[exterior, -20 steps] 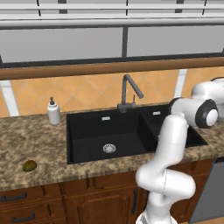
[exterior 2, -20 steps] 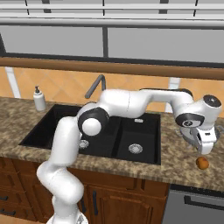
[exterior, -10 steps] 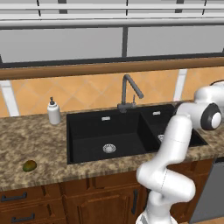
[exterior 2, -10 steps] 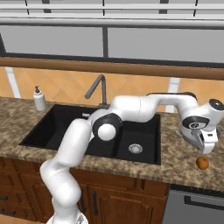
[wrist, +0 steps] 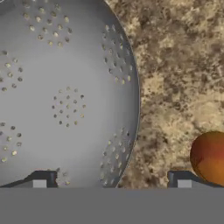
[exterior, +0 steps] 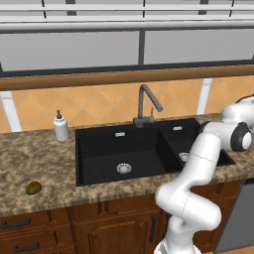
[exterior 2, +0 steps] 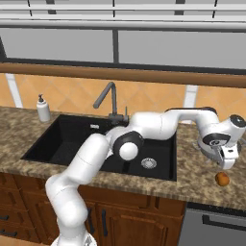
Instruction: Put the colander in the sink, put the peach, mango in the colander, and turn on the sink faucet and pour water over the colander.
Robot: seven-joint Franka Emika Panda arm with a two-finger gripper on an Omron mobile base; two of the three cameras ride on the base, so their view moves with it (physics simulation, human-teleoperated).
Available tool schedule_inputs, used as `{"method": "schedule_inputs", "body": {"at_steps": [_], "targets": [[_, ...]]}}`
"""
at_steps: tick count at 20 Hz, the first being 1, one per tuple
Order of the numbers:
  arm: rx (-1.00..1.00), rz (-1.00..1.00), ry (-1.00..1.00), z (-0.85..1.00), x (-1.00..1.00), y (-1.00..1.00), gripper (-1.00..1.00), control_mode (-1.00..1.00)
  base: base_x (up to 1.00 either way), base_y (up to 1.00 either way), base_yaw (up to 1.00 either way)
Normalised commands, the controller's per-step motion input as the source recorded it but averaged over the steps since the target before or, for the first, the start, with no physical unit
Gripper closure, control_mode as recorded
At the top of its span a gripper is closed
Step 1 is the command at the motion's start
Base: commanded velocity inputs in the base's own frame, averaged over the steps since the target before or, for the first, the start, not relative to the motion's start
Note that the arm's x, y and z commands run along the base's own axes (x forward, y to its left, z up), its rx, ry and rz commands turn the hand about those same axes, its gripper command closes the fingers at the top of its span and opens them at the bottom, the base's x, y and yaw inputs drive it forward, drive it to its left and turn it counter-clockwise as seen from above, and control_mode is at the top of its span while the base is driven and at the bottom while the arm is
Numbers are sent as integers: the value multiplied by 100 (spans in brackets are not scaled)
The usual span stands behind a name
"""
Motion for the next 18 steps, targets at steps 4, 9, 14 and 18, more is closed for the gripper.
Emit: {"method": "schedule_inputs", "body": {"at_steps": [4, 9, 14, 18], "targets": [[0, 0, -3, -38, 41, -16, -100, -100, 0, 0, 0], [0, -2, -5, -36, 19, -6, 100, -100, 0, 0, 0], [-3, -14, 0, -23, 0, 36, 100, -100, 0, 0, 0], [-7, -15, 7, 4, 0, 83, 100, -100, 0, 0, 0]]}}
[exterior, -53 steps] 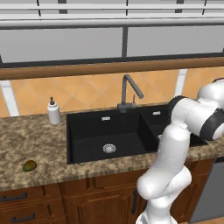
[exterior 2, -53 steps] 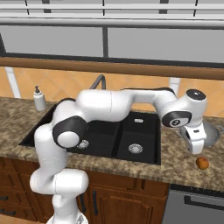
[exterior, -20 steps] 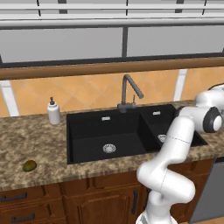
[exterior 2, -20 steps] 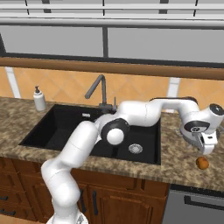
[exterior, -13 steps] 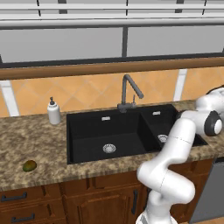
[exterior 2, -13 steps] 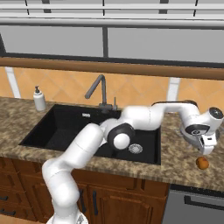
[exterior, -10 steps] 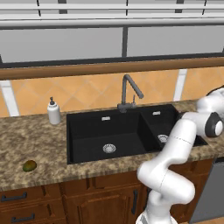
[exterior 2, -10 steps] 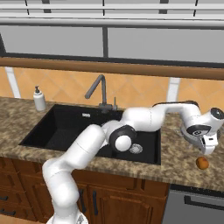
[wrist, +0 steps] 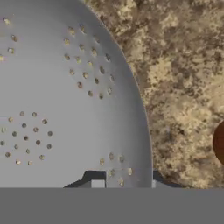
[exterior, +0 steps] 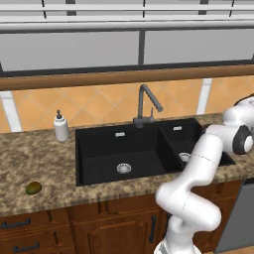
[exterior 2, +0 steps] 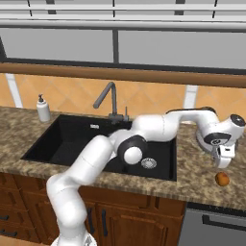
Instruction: Put the colander in the sink, put the peach, mango in the colander, and turn on the sink faucet and pour water over the colander.
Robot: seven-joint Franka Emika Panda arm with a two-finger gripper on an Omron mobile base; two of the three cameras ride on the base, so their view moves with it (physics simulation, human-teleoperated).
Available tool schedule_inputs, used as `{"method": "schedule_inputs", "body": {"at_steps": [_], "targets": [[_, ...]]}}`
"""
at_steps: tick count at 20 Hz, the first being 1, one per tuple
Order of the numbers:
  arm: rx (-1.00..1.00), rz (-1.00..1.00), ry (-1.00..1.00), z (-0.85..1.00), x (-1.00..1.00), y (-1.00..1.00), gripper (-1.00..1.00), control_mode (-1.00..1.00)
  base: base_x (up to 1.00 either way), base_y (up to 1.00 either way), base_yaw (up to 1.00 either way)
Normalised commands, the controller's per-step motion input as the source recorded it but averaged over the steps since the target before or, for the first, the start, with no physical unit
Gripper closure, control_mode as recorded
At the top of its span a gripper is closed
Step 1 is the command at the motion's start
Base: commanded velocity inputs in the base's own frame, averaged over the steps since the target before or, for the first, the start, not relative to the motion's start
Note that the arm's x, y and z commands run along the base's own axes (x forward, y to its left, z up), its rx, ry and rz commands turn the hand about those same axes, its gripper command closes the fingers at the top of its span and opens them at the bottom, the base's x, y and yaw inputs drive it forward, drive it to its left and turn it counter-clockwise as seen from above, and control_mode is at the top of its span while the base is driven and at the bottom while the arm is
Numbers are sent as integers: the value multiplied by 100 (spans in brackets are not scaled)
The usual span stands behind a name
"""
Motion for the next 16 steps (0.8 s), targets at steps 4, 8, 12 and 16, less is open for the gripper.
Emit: {"method": "schedule_inputs", "body": {"at_steps": [4, 8, 12, 16], "targets": [[-4, -16, -2, 48, -22, 68, 100, -100, 0, 0, 0], [-1, -12, -14, 70, -100, 50, 100, -100, 0, 0, 0], [-1, -11, -4, 60, -100, 77, 100, -100, 0, 0, 0], [-11, -4, 4, 56, -95, 100, 100, -100, 0, 0, 0]]}}
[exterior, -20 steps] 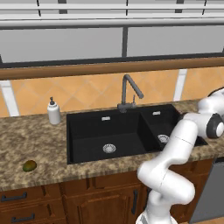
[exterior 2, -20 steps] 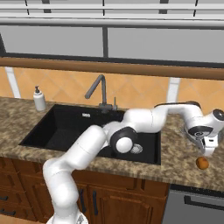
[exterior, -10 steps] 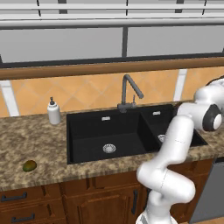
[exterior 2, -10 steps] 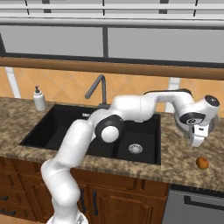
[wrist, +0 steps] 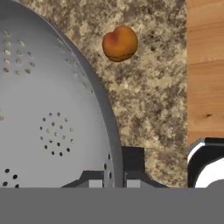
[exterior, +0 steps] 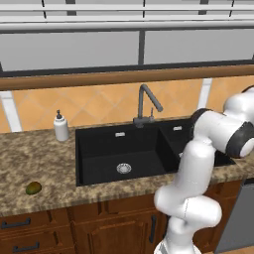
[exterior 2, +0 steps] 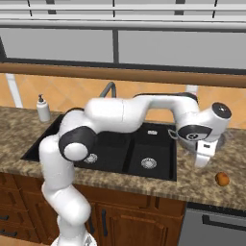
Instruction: Put the colander in the sink, put the peach, mango in the colander, and turn on the sink faucet and pour water over the colander.
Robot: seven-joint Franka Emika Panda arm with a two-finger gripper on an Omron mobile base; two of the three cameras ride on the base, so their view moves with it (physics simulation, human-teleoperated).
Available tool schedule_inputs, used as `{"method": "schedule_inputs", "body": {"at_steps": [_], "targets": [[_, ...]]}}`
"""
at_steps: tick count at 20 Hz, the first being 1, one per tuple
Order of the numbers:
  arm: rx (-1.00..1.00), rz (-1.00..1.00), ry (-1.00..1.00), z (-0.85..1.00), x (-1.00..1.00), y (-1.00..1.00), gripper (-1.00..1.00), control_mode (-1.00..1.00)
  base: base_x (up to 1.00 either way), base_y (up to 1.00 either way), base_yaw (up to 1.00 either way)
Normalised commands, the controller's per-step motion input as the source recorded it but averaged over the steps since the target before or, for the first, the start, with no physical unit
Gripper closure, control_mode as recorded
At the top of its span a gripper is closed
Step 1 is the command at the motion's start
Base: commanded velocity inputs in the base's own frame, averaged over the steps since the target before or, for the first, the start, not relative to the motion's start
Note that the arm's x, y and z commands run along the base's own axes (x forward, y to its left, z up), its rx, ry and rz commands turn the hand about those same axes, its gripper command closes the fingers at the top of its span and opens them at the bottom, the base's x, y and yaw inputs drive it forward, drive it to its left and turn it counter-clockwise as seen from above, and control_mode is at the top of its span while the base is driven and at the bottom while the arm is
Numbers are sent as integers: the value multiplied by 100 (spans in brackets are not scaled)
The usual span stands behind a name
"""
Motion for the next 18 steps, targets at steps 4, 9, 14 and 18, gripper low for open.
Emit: {"method": "schedule_inputs", "body": {"at_steps": [4, 9, 14, 18], "targets": [[-8, -2, 4, 65, -76, 100, 100, -100, 0, 0, 0], [-5, -5, 0, 56, -50, 100, 100, -100, 0, 0, 0], [0, -14, 10, 32, -14, 100, 100, -100, 0, 0, 0], [0, -10, 33, 31, 22, 100, 100, -100, 0, 0, 0]]}}
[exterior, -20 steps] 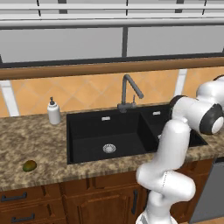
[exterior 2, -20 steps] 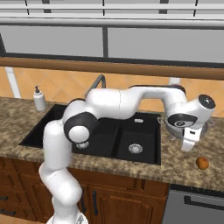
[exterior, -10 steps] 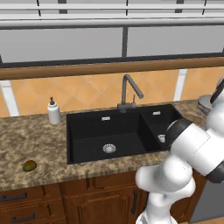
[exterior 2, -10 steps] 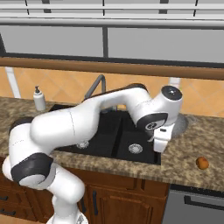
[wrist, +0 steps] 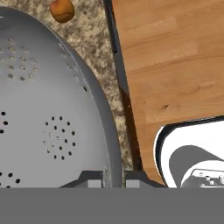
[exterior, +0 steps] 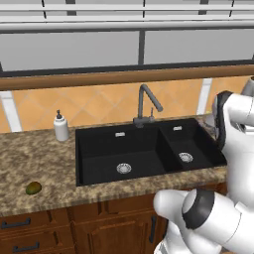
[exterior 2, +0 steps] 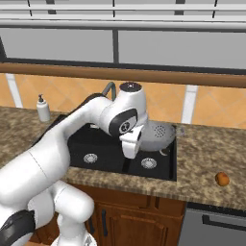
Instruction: Put the colander in the sink, put the peach, mango in the colander, and turn on the sink faucet and pour water over the colander.
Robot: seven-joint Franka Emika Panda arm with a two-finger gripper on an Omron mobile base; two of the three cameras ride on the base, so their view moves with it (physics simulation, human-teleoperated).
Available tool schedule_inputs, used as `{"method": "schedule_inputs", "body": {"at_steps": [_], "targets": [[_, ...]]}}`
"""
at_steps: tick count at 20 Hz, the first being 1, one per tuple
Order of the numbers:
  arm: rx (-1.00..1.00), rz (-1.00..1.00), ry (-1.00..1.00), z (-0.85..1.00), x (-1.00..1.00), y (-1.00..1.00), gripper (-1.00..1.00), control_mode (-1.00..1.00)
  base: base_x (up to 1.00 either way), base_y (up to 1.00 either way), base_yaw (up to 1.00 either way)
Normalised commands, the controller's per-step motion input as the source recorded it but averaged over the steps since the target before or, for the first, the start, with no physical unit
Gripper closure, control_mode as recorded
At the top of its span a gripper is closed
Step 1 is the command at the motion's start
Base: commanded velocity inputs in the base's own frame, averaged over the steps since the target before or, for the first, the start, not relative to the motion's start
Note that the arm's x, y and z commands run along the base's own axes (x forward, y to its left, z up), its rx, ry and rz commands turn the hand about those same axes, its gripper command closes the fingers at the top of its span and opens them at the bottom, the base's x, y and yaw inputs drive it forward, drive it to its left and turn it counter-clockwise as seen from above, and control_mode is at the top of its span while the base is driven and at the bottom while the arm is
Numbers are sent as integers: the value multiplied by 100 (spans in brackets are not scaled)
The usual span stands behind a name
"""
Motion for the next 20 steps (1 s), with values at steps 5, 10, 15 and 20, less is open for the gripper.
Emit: {"method": "schedule_inputs", "body": {"at_steps": [5, 10, 15, 20], "targets": [[0, -19, 36, 37, 17, 100, 100, -100, 0, 0, 0], [0, -30, 3, 21, 0, 100, 100, -100, 0, 0, 0], [0, -39, -6, 0, 0, 100, 100, -100, 0, 0, 0], [-2, -41, -13, -8, 13, 100, 100, -100, 0, 0, 0]]}}
